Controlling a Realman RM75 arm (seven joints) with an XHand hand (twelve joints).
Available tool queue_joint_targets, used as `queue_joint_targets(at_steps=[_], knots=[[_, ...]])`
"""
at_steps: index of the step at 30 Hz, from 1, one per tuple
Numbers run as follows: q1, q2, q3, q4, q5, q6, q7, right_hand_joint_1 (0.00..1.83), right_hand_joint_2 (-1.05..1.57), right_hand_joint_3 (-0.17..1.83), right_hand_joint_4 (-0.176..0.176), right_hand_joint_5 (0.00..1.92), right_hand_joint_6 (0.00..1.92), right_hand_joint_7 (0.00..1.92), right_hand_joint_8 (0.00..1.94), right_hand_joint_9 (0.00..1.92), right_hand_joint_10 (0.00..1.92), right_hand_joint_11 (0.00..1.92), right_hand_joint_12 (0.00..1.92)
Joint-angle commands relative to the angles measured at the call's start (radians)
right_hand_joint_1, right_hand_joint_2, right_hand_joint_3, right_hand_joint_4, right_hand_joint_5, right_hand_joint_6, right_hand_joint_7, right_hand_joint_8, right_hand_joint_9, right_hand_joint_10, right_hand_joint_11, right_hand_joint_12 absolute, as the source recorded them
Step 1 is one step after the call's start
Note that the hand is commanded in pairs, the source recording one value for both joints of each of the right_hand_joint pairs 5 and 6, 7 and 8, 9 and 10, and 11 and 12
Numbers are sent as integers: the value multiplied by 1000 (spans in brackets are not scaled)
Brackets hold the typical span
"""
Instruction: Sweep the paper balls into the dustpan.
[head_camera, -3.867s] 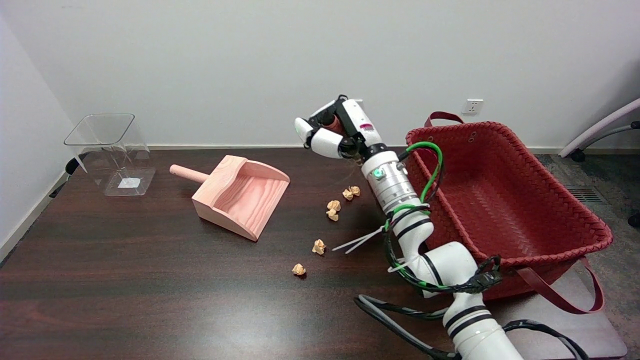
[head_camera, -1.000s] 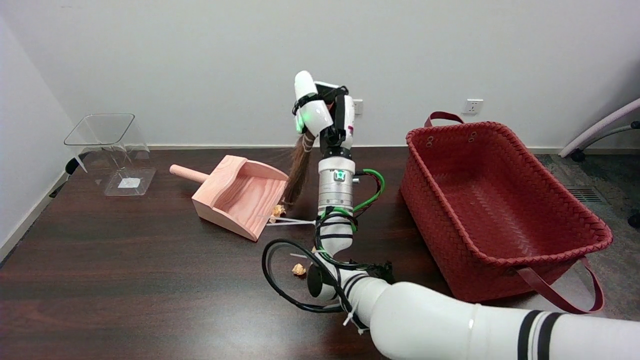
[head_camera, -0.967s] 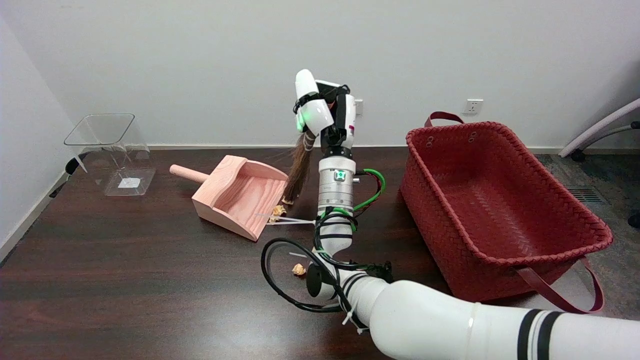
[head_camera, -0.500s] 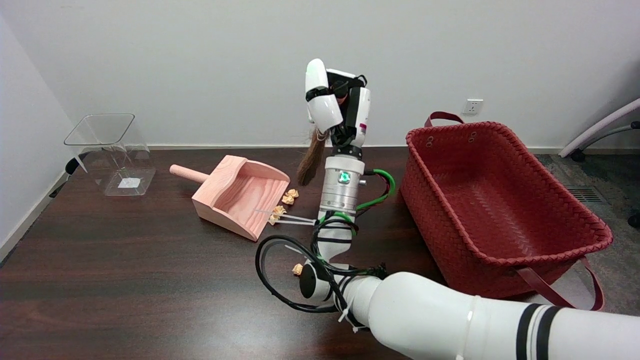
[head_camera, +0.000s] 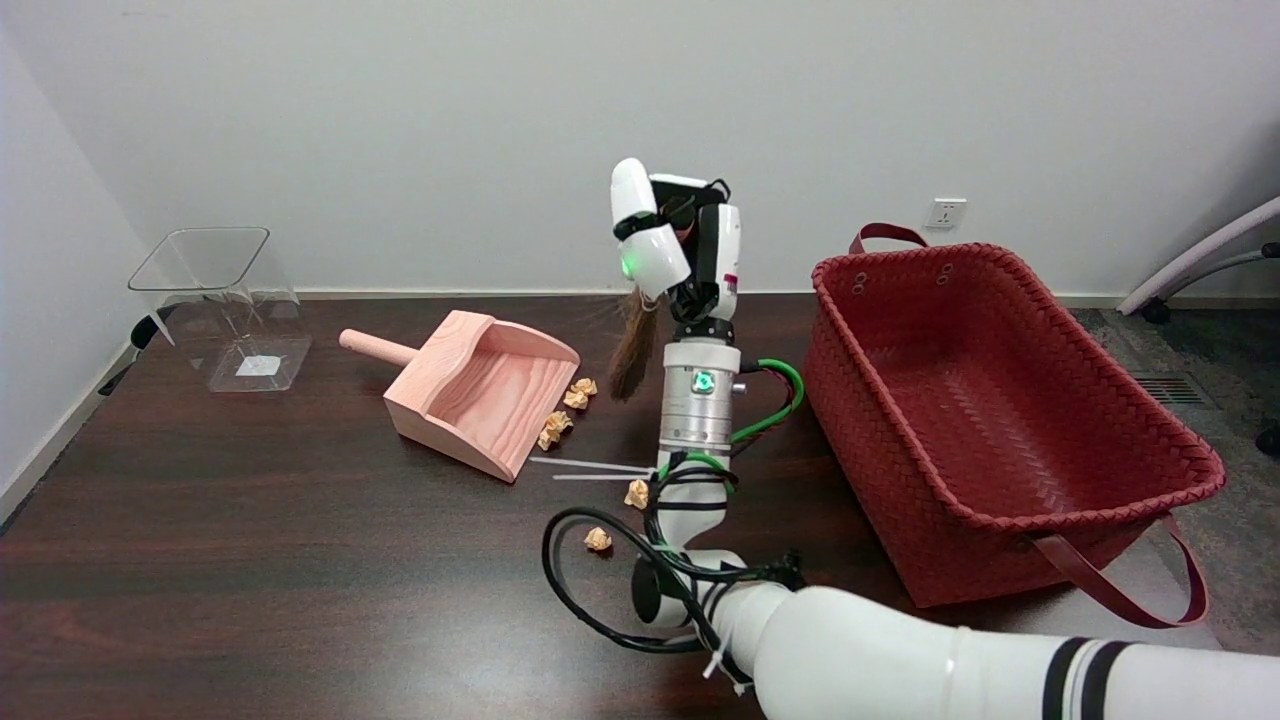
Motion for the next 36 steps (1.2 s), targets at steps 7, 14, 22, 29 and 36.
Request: queue_joint_targets(at_steps=[7,14,22,29,36], knots=[[-464,53,-401,945,1,880,-10,1038,1571,1098,0,1920,1920,1920,1920,1920,1920,1920,1920],[-540,79,-469,1174,1,1104,-7,1036,1571,1184,0,1920,1920,1920,1920,1920,1920,1920,1920],[-596,96,-517,1351,1,1258,33,1037,1571,1224,0,1920,1920,1920,1920,1920,1920,1920,1920],[-646,139,-574,1455,1,1350,161,1039,1571,1299,0,1920,1920,1920,1920,1920,1920,1920,1920],[-672,156,-615,1497,1,1394,207,1046,1571,1321,0,1920,1920,1920,1920,1920,1920,1920,1920]])
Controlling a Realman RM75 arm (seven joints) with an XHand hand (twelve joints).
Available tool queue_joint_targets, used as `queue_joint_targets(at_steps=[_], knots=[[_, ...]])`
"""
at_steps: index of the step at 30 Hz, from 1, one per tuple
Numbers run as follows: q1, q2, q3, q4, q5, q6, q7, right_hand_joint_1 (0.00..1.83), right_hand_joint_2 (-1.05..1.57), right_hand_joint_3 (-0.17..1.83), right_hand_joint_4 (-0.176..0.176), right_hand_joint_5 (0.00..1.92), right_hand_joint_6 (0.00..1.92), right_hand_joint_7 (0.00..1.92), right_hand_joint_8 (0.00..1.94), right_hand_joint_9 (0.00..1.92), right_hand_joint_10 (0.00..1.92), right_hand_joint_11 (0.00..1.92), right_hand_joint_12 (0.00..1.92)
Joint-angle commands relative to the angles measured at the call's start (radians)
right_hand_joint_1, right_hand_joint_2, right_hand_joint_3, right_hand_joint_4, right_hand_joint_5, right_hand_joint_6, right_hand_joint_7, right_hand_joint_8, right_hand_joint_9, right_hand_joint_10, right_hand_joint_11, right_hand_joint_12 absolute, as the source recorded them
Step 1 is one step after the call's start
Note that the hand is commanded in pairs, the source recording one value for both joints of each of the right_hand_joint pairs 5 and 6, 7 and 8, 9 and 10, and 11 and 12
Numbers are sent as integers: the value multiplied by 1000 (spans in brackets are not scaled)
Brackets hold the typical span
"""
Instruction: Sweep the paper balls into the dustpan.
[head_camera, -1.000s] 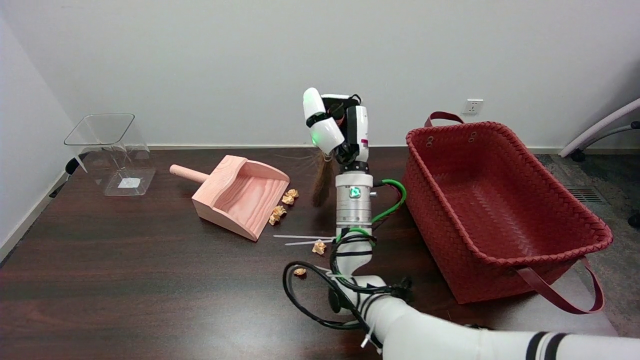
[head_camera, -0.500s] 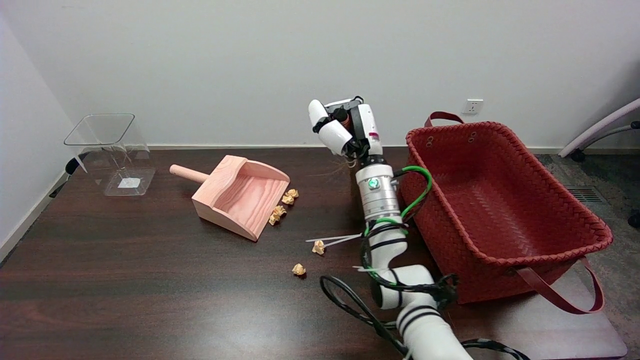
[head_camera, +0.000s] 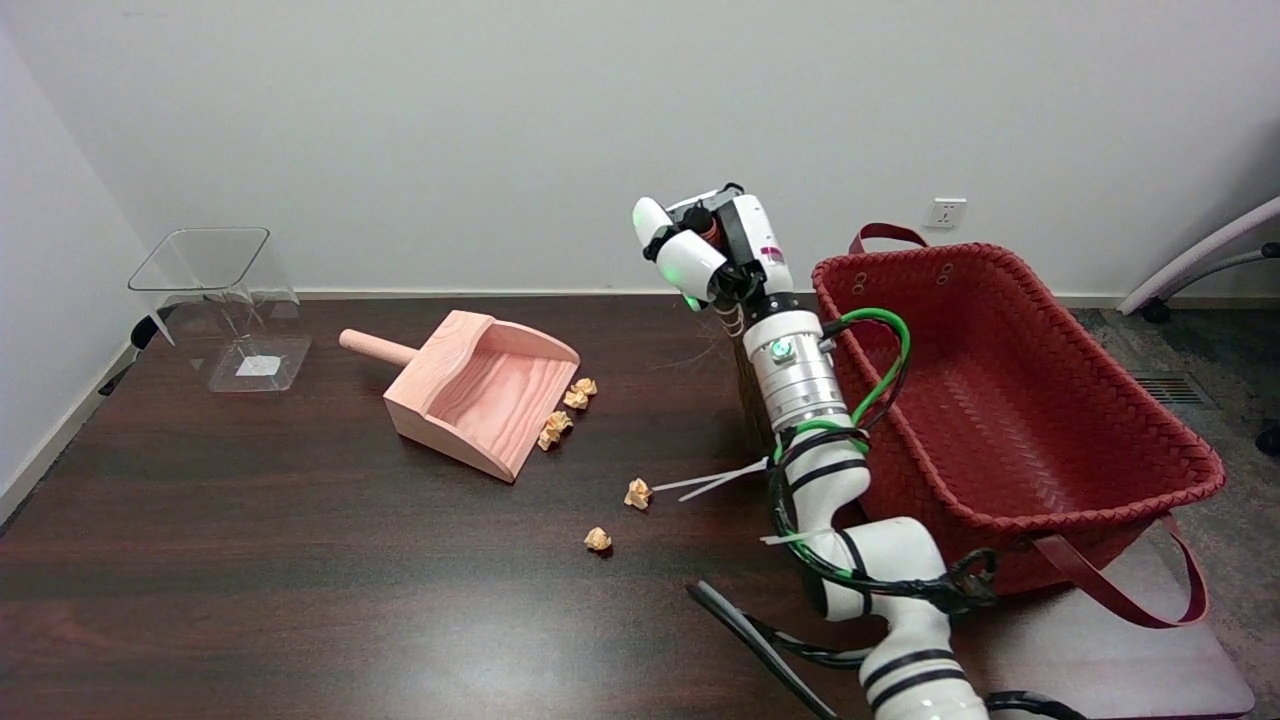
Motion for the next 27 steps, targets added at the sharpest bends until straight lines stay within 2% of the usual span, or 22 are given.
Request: queue_joint_targets(at_steps=[1,10,18,27], knots=[[-147,63,-155,312,2,294,137,1046,1571,1320,0,1920,1920,1920,1920,1920,1920,1920,1920],[-238,72,-189,428,1,387,137,1052,1571,1320,0,1920,1920,1920,1920,1920,1920,1920,1920],[-312,30,-228,432,1,362,133,1057,1571,1276,0,1920,1920,1920,1920,1920,1920,1920,1920],[-316,26,-262,411,1,336,129,1058,1571,1245,0,1920,1920,1920,1920,1920,1920,1920,1920]])
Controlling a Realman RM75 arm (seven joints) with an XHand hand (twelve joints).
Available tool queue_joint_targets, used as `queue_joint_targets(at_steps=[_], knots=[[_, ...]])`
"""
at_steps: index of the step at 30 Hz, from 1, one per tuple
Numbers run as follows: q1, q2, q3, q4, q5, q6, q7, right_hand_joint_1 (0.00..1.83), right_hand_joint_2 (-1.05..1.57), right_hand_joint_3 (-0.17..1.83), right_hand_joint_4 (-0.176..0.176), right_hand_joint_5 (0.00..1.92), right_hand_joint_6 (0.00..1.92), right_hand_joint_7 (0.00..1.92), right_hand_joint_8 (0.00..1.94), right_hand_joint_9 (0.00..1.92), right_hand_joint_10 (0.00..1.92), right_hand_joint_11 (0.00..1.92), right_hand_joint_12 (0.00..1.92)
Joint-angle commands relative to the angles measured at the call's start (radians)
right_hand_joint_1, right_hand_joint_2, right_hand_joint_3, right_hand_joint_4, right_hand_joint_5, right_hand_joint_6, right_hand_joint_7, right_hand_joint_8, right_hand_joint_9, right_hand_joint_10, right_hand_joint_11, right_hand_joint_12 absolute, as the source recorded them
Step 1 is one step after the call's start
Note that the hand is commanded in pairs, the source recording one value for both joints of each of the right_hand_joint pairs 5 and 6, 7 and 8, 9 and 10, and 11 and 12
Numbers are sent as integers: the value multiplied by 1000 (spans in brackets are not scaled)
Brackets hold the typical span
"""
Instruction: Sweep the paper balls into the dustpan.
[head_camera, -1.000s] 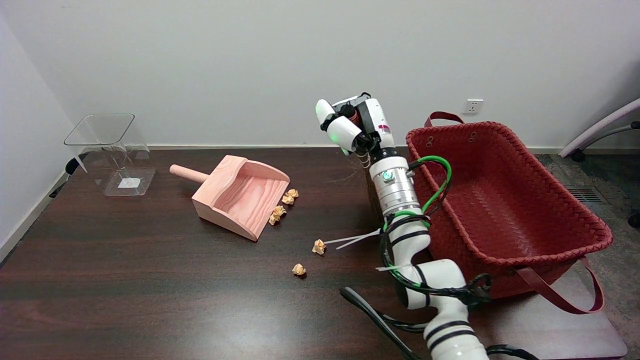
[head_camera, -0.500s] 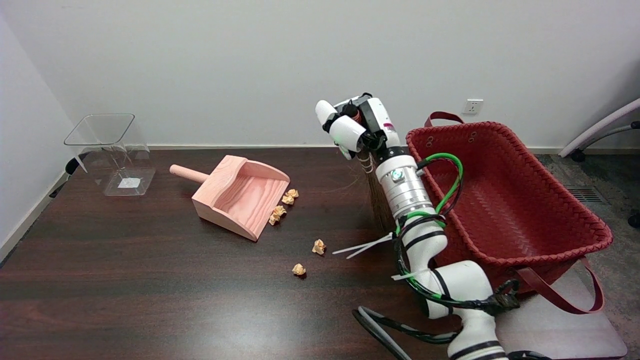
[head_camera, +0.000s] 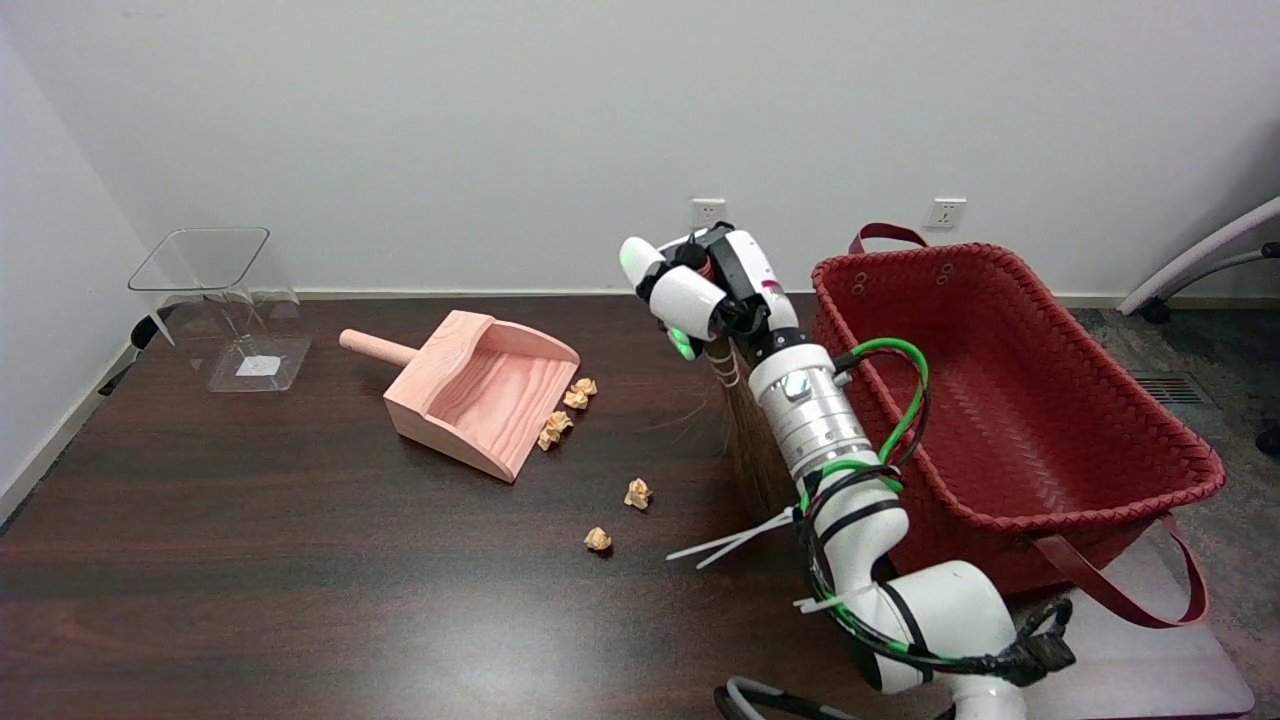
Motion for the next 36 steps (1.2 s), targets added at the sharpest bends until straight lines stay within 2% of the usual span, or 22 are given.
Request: queue_joint_targets(at_steps=[1,11,22,31,36], knots=[[-76,-16,-82,41,0,23,10,1057,1571,1242,0,1920,1920,1920,1920,1920,1920,1920,1920],[-54,-27,-98,-47,0,-9,15,1046,1571,1155,0,1920,1920,1920,1920,1920,1920,1920,1920],[-21,-129,-94,-235,1,-183,10,1015,1571,1081,0,1920,1920,1920,1920,1920,1920,1920,1920],[43,-165,-87,-385,1,-307,5,1037,1571,1022,0,1920,1920,1920,1920,1920,1920,1920,1920],[62,-206,-63,-433,3,-399,-150,1048,1571,959,0,1920,1920,1920,1920,1920,1920,1920,1920]])
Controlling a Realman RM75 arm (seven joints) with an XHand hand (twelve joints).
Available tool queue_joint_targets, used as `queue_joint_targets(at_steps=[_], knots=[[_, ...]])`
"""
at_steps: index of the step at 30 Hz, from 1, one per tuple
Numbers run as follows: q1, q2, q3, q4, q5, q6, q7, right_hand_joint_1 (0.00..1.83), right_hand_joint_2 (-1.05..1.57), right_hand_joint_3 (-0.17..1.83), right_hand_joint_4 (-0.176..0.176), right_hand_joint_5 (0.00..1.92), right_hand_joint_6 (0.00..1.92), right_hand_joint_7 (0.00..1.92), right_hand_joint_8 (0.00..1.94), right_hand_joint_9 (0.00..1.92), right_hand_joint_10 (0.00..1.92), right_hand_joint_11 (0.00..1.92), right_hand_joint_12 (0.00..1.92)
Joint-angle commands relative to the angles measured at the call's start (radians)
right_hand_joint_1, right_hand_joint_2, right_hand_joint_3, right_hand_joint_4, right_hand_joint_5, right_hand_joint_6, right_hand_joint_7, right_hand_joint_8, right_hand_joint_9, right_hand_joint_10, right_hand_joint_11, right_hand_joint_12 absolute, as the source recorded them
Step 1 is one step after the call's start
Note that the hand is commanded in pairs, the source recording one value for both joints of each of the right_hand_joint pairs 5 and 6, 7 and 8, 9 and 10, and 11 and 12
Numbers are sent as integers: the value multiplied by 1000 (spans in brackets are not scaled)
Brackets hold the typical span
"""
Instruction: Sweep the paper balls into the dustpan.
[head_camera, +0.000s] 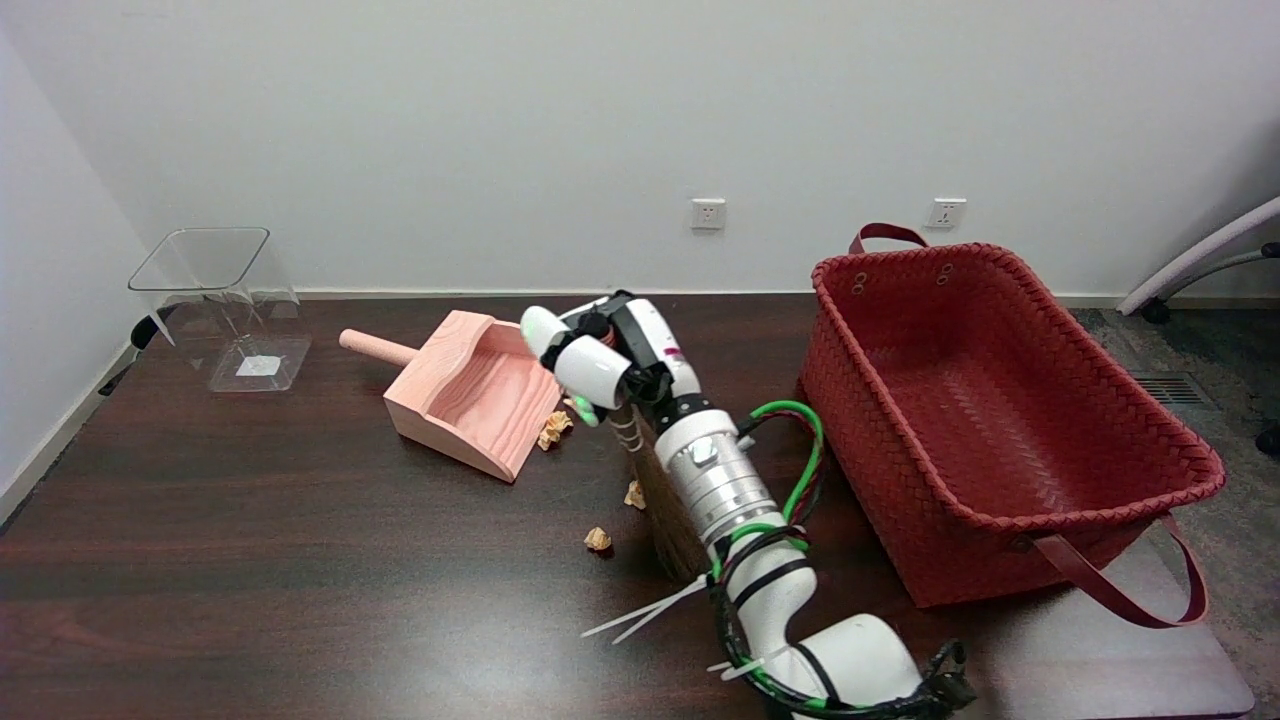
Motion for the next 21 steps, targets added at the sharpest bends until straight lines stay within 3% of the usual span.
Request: queue_joint_targets(at_steps=[1,12,21], knots=[[78,-113,27,-225,2,-254,-189,1052,1571,944,0,1920,1920,1920,1920,1920,1920,1920,1920],[118,-143,56,-269,5,-399,-453,1076,1571,802,0,1920,1920,1920,1920,1920,1920,1920,1920],[125,-155,72,-273,7,-472,-526,1087,1571,799,0,1920,1920,1920,1920,1920,1920,1920,1920]])
